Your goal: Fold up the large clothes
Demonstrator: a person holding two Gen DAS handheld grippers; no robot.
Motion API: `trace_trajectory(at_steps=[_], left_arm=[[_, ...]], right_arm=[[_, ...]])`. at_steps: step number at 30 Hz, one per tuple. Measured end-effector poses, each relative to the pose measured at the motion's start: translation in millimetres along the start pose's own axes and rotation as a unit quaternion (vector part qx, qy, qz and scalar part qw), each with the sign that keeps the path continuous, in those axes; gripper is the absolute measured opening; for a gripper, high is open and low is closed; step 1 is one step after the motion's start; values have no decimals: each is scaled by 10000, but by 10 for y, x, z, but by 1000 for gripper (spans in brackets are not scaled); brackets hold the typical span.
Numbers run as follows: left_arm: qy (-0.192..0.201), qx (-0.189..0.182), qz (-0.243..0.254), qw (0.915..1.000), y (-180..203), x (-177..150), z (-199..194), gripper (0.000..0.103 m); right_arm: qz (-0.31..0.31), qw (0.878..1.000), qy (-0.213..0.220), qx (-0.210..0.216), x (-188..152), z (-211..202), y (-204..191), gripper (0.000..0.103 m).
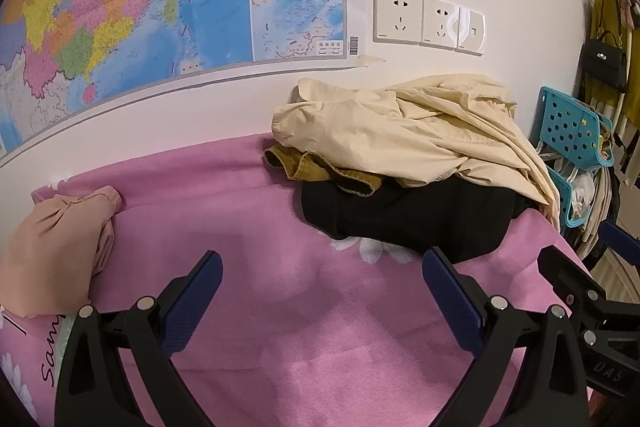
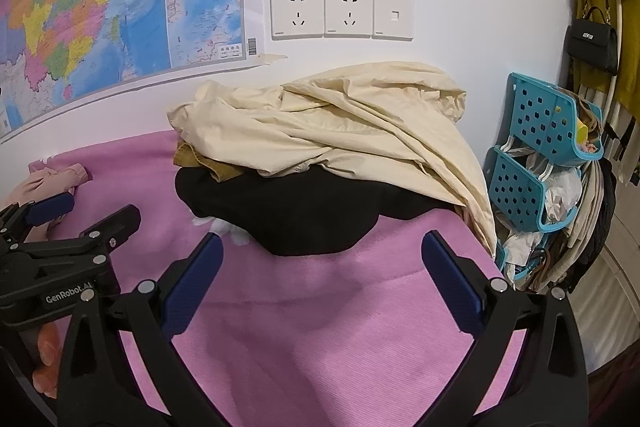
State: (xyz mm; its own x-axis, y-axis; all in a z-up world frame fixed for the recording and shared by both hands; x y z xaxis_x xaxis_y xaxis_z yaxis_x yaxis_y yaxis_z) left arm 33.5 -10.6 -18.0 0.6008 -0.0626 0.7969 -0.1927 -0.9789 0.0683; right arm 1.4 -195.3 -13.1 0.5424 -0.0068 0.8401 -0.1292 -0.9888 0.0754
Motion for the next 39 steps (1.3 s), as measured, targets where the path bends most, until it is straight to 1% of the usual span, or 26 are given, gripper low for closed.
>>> trace_trajectory(at_steps=[29,33,37,39], left_arm=[[10,-40,-60,10000,-49,68,75,96],[-19,-59,-71,10000,-67,91,121,96],[-102,-108,-215,9997,-165,128,225,96],[-106,-53,-271,9996,-228,156,285,96]], right_arm=[[-74,10000,8,10,28,40,-54,98],[-162,9999,-7,22,77,125,-80,98],[-329,9994,75,66,172,237,-87,98],[-466,9988,109,112,245,314,-116,98]])
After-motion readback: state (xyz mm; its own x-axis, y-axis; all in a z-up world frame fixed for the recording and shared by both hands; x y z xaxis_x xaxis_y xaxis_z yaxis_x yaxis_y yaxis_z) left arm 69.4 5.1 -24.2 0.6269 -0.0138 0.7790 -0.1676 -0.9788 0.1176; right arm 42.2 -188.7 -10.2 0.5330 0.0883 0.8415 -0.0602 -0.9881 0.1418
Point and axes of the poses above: each gripper's, at about its wrist camera, not at the fingertips, and z roughly the way its jaws point, y to its right, x to its top, the point moved 3 cm from there along z, roughly the way its jaws point, and after that the axes turned 8 degrees about -x, right-handed, at the moved point
